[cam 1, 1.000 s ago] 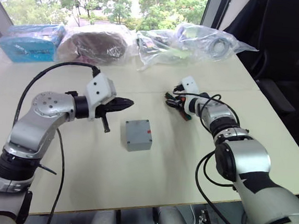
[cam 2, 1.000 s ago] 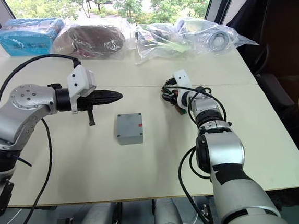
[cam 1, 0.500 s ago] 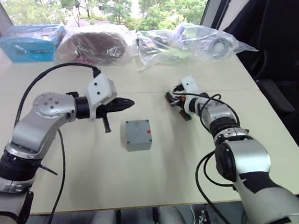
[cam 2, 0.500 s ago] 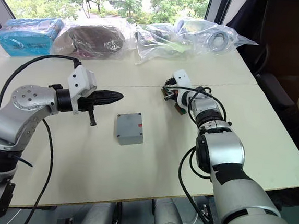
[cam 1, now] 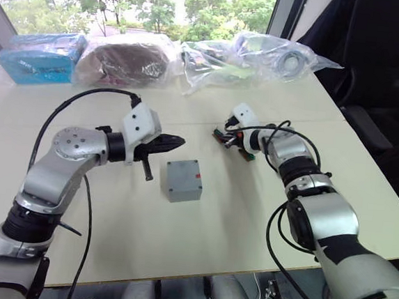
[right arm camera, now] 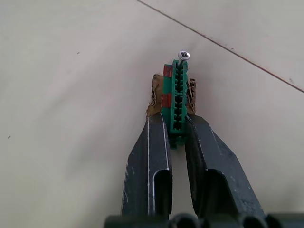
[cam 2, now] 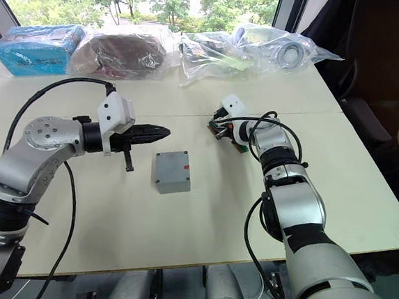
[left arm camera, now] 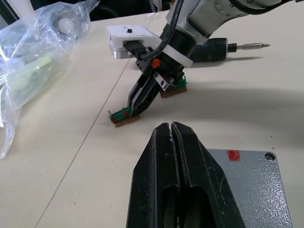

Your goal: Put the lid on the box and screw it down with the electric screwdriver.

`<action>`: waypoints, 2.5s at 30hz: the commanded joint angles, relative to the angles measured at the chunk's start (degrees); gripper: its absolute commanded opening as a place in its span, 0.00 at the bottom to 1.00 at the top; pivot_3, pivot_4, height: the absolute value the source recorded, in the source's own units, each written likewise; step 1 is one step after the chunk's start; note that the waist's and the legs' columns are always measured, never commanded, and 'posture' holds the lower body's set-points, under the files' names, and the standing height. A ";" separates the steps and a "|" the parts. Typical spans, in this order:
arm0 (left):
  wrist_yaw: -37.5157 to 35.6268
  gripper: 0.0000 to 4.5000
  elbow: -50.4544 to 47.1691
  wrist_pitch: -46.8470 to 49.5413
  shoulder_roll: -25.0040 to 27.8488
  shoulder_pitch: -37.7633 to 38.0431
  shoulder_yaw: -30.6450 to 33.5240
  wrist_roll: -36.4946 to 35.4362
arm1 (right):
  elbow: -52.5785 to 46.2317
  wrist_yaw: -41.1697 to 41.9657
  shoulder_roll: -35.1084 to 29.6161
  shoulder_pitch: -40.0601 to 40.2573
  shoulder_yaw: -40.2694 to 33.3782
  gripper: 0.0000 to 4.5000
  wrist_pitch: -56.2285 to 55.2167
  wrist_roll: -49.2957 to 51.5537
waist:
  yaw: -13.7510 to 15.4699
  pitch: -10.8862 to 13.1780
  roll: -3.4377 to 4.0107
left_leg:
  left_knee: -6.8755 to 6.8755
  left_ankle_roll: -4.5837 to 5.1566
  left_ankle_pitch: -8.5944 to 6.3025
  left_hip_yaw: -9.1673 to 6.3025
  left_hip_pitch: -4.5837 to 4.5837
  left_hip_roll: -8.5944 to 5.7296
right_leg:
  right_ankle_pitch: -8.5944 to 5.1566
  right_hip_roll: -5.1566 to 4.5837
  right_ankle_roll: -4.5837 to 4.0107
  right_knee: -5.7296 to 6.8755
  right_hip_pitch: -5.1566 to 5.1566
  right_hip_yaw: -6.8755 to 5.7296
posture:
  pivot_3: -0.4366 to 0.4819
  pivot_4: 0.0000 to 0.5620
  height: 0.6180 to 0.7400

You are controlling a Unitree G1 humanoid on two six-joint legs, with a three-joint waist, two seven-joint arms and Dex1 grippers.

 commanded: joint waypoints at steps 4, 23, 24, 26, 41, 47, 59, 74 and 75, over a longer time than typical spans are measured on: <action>-0.23 0.00 -0.21 -1.52 0.47 -0.75 1.03 0.14 | -9.84 3.86 -1.53 5.48 2.81 0.02 8.68 0.16 | 0.28 0.00 0.00 | 0.00 0.00 0.00 0.00 0.10 0.00 | 0.00 0.00 0.00 -0.02 0.12 0.00 | 0.48 0.27 1.00; -0.01 0.00 -0.56 -1.15 0.49 -1.47 0.71 0.26 | -24.91 4.98 -5.46 10.24 5.39 0.51 15.94 1.79 | 0.51 0.00 0.00 | -0.05 0.00 0.00 0.01 0.55 0.00 | -0.03 0.00 0.01 -0.13 0.56 0.00 | 0.48 0.27 1.00; -0.02 0.00 -0.54 -1.12 0.49 -1.50 0.69 0.25 | -25.53 4.94 -5.78 10.22 5.22 0.59 15.97 2.01 | 0.57 0.00 0.00 | -0.05 0.00 0.00 0.01 0.55 0.00 | -0.03 0.00 0.01 -0.12 0.56 0.00 | 0.48 0.27 1.00; -0.04 0.00 -0.54 -1.06 0.51 -1.53 0.70 0.23 | -26.67 4.77 -6.25 10.08 4.76 0.77 15.93 2.60 | 0.58 0.01 0.00 | -0.05 0.00 0.00 0.01 0.55 0.00 | -0.03 0.00 0.01 -0.13 0.56 0.00 | 0.48 0.27 1.00; -0.81 0.00 -0.51 -1.09 2.13 0.53 1.25 0.51 | -19.64 -1.96 -0.15 4.54 -0.69 1.00 8.87 8.56 | 0.13 0.03 0.00 | -0.08 0.00 -0.01 0.02 0.56 0.00 | -0.04 0.01 0.02 -0.16 0.55 0.01 | 0.48 0.27 1.00; -0.65 0.00 -1.12 -0.88 2.93 1.90 1.83 0.32 | -11.22 -3.63 1.65 2.22 -1.66 1.00 3.73 8.54 | 0.47 0.05 -0.01 | -0.13 0.00 -0.01 0.02 0.51 -0.01 | -0.04 -0.02 0.02 -0.23 0.55 0.01 | 0.48 0.27 1.00; -0.57 0.00 -1.42 -1.12 3.35 2.83 1.99 0.17 | -8.15 -3.53 1.35 1.41 -2.44 1.00 1.83 8.69 | 0.19 0.06 -0.01 | -0.16 0.00 0.00 0.01 0.53 -0.02 | -0.04 -0.01 0.02 -0.23 0.54 0.02 | 0.48 0.27 1.00; -0.78 0.00 -1.28 -1.45 3.26 2.82 1.88 0.23 | -8.51 -3.46 1.73 1.00 -2.86 0.43 2.21 9.54 | 0.18 0.06 0.00 | -0.16 0.00 -0.01 0.01 0.53 -0.02 | -0.04 -0.01 0.02 -0.23 0.54 0.02 | 0.48 0.27 1.00; -0.76 0.00 -1.26 -1.47 3.24 2.80 1.87 0.24 | -8.41 -3.46 1.72 0.98 -2.85 0.34 2.17 9.45 | 0.18 0.06 -0.01 | -0.16 0.00 -0.01 0.01 0.53 -0.01 | -0.05 -0.01 0.02 -0.23 0.54 0.02 | 0.48 0.27 1.00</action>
